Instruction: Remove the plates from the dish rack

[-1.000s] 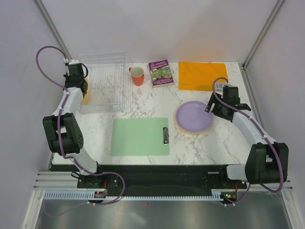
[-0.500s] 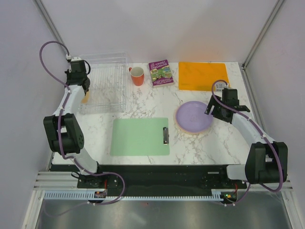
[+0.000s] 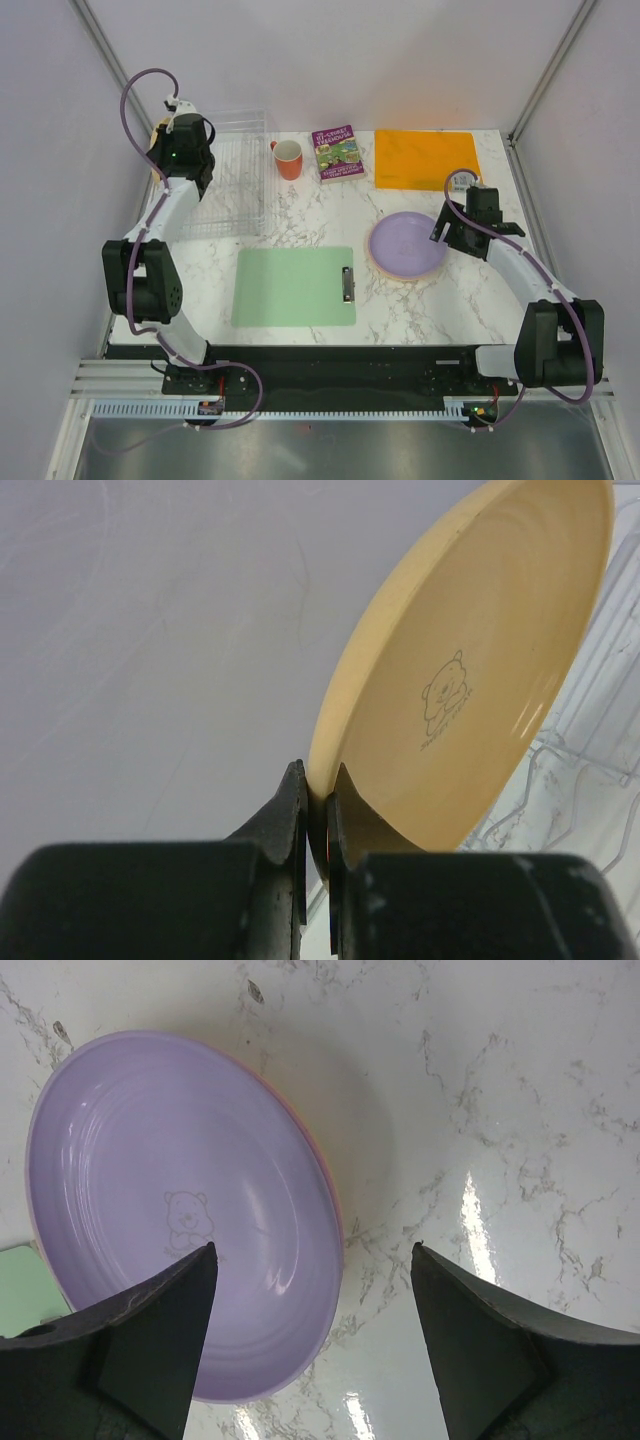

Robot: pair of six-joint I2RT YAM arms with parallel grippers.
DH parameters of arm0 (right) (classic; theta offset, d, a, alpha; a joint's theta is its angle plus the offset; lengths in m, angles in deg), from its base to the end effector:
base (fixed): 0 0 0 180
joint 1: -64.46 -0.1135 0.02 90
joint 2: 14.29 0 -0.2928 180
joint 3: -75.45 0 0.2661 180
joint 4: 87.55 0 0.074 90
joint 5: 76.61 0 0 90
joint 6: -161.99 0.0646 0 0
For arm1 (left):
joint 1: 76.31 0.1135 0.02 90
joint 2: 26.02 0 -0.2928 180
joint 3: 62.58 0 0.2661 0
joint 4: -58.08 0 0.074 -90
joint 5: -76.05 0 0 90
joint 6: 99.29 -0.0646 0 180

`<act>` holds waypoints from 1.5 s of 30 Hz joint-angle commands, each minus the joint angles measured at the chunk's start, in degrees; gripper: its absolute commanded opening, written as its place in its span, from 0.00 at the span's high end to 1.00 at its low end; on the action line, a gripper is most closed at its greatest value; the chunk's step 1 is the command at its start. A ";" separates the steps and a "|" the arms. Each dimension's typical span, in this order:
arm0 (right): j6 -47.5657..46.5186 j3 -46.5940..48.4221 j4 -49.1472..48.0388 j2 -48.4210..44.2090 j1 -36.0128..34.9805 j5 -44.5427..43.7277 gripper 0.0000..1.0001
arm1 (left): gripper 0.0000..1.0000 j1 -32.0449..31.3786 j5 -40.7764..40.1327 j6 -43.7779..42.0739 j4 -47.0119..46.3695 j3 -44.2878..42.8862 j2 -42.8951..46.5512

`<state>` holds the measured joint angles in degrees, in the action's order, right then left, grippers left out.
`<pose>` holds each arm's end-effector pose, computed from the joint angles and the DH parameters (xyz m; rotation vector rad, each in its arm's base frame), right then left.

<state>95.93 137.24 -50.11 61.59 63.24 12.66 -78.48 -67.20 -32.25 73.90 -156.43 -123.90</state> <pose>0.2928 0.0054 0.2242 0.4935 2.4285 0.1729 0.4332 0.0354 0.3466 -0.2291 1.9136 1.1267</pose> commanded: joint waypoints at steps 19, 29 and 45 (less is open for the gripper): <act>-1.01 4.25 2.23 -15.93 0.33 7.65 0.13 | 0.98 -13.73 38.02 27.69 24.46 -1.72 18.78; 7.06 2.93 -6.20 -18.83 -0.63 19.79 0.13 | 0.98 -20.50 54.47 44.92 21.57 6.54 19.75; 13.32 2.93 -17.63 -10.84 -16.45 15.76 0.13 | 0.98 -27.44 66.09 52.93 12.77 12.09 20.90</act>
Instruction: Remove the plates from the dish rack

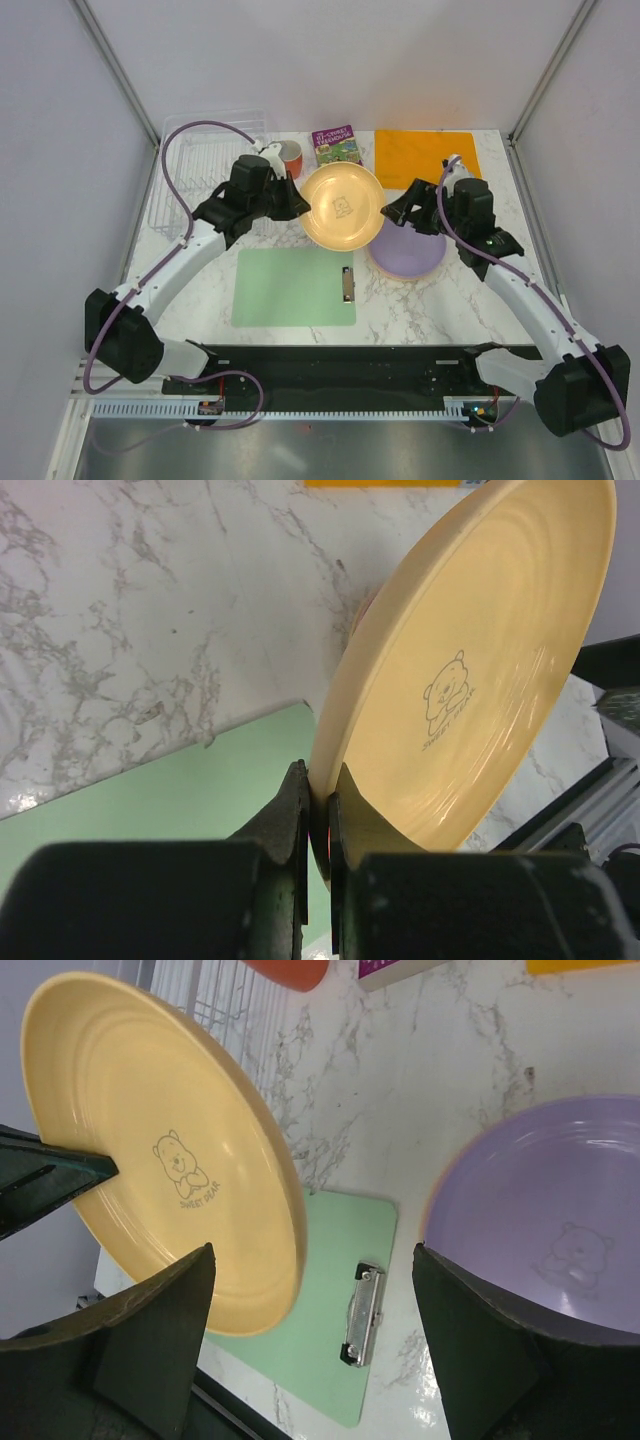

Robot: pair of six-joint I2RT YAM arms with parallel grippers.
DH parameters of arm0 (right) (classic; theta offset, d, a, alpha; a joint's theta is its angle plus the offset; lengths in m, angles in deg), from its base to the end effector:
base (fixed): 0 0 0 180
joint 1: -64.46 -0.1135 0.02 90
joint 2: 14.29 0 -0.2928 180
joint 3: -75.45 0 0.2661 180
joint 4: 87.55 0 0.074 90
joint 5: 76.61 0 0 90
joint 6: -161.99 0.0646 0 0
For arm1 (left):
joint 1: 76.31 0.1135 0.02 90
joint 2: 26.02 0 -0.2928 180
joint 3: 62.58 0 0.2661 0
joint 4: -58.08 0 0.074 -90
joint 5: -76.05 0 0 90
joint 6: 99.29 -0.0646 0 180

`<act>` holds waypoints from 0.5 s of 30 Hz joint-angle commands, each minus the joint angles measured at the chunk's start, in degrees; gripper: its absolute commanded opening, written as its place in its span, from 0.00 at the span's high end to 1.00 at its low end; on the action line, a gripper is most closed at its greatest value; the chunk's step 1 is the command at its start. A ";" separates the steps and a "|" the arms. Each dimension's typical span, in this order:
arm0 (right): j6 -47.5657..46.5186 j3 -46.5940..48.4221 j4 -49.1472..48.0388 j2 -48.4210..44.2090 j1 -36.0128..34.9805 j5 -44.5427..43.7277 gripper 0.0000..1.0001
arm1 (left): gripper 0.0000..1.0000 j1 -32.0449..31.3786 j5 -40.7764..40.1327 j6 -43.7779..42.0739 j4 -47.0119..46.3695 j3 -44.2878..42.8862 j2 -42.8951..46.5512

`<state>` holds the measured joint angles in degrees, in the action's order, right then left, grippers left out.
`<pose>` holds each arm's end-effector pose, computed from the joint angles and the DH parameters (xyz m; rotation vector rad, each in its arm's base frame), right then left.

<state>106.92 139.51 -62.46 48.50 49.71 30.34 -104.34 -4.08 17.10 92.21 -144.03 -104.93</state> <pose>0.2625 0.0886 0.3250 0.1640 2.0631 0.8424 0.3009 -0.1727 0.3405 0.1378 2.2003 -0.7319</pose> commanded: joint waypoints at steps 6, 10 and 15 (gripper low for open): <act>2.07 1.01 -6.61 6.12 -5.47 -3.50 0.39 | 0.98 -3.34 3.14 3.14 -6.51 0.13 2.62; 0.75 1.62 -2.75 3.67 -5.47 -9.55 1.00 | 0.82 -3.35 -2.64 -0.63 -5.20 2.15 5.70; -3.72 5.92 8.65 -2.05 -4.16 -23.15 1.00 | 0.00 -3.26 -17.67 -6.16 -1.60 4.17 8.86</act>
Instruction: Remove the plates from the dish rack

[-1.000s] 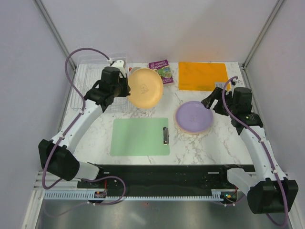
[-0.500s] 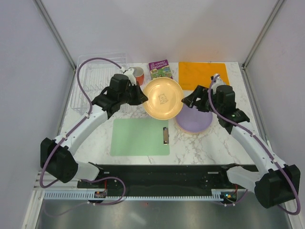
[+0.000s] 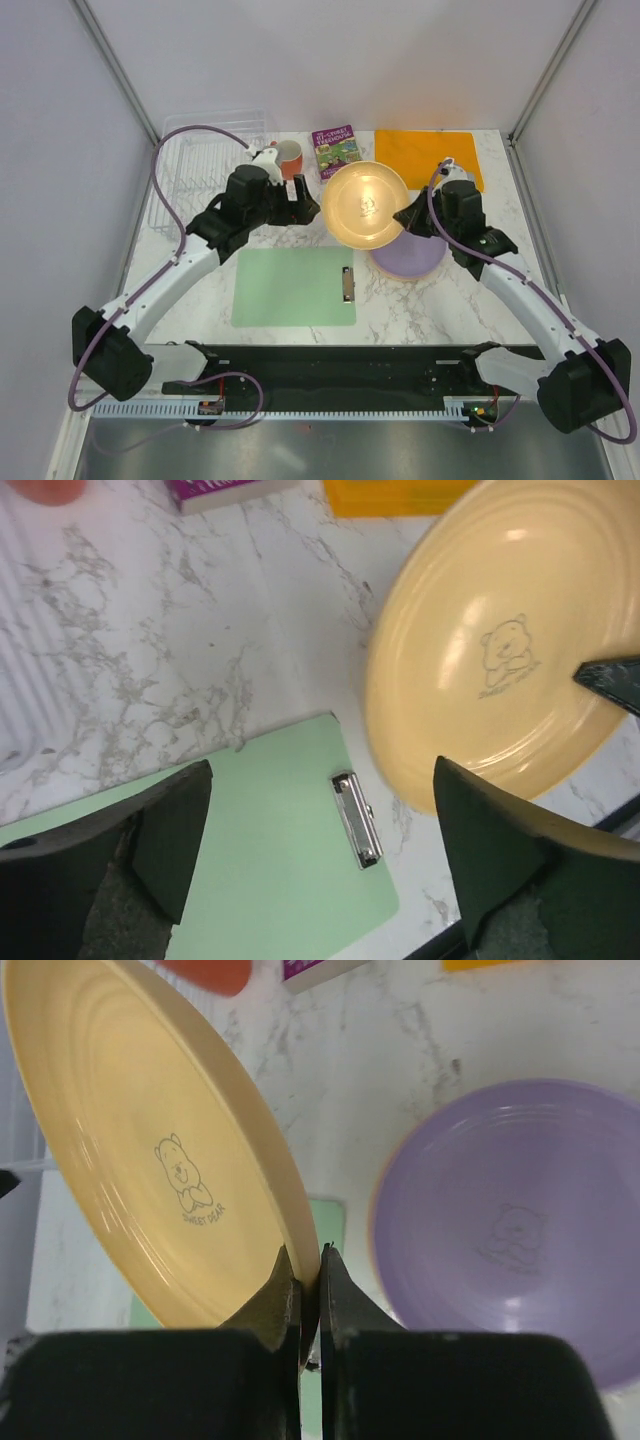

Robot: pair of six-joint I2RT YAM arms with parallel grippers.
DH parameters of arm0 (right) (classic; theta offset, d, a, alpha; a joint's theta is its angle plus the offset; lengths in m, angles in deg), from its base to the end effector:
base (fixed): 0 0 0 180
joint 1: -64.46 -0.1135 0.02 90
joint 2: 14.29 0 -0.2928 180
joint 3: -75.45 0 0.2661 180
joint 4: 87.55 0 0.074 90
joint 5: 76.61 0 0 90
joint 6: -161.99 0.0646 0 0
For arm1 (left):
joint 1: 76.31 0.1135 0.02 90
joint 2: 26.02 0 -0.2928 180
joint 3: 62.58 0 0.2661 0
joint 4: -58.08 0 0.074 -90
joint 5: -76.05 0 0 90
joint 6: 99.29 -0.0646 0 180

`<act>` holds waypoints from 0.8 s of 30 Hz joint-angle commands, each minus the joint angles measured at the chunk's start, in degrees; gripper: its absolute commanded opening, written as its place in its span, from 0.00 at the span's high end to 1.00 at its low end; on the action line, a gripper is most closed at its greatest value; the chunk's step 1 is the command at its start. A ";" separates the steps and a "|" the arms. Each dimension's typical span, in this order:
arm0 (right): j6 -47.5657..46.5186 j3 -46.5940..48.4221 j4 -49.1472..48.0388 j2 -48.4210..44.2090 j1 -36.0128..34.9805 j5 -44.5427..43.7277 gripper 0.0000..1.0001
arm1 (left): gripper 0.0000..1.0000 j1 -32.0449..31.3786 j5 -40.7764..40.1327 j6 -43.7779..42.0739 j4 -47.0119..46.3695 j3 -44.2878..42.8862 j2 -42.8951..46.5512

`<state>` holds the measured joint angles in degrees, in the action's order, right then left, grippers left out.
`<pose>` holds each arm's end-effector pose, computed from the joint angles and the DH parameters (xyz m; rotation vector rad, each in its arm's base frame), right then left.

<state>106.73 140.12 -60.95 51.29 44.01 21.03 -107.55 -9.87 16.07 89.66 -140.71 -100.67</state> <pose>0.2663 0.1085 0.3121 0.1790 2.1204 0.7234 0.2800 -0.1752 0.3468 0.1547 2.1255 -0.6726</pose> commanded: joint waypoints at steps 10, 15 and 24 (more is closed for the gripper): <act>-3.72 2.60 20.19 -3.01 12.35 -11.51 1.00 | 0.00 -0.04 -30.00 -12.53 0.62 8.41 15.23; -1.43 -1.71 18.00 -2.65 14.21 -10.28 1.00 | 0.00 -0.04 -30.88 -14.29 -1.23 11.04 18.83; -0.82 -4.79 15.00 1.48 14.65 -9.40 0.93 | 0.00 -0.04 -29.74 -13.24 -1.58 12.28 19.28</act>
<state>104.43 136.38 -41.91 51.58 58.22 10.34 -107.57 -38.13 4.55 90.29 -129.00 -82.02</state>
